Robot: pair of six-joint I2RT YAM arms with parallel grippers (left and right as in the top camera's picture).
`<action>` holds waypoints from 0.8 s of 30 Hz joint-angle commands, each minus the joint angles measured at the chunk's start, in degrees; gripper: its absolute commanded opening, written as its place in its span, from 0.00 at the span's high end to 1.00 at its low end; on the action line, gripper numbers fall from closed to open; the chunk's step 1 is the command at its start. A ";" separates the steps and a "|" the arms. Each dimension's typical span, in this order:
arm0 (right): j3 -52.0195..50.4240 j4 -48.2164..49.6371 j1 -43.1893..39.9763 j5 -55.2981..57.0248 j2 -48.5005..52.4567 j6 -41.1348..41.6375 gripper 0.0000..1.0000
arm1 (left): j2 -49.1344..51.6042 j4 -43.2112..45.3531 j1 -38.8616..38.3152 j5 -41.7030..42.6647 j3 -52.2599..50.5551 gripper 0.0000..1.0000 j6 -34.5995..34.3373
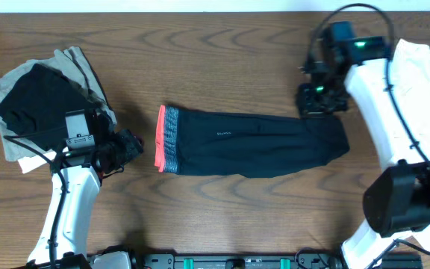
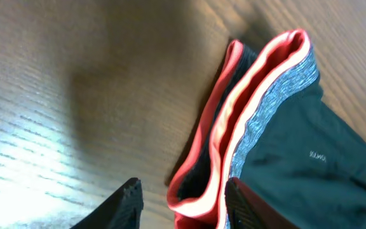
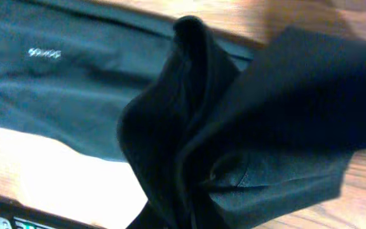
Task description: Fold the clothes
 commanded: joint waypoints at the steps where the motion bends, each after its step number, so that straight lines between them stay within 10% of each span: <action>1: -0.52 0.98 4.09 3.43 -0.17 4.39 0.94 | -0.11 -0.61 0.09 -0.31 0.87 0.53 0.57; 18: -13.60 5.84 13.44 4.74 0.00 7.28 0.81 | -0.11 -1.01 0.09 -0.33 0.87 0.53 1.01; 24: -15.02 6.03 13.44 4.76 0.00 7.06 0.46 | -0.09 -1.01 0.09 -0.33 0.87 0.53 1.01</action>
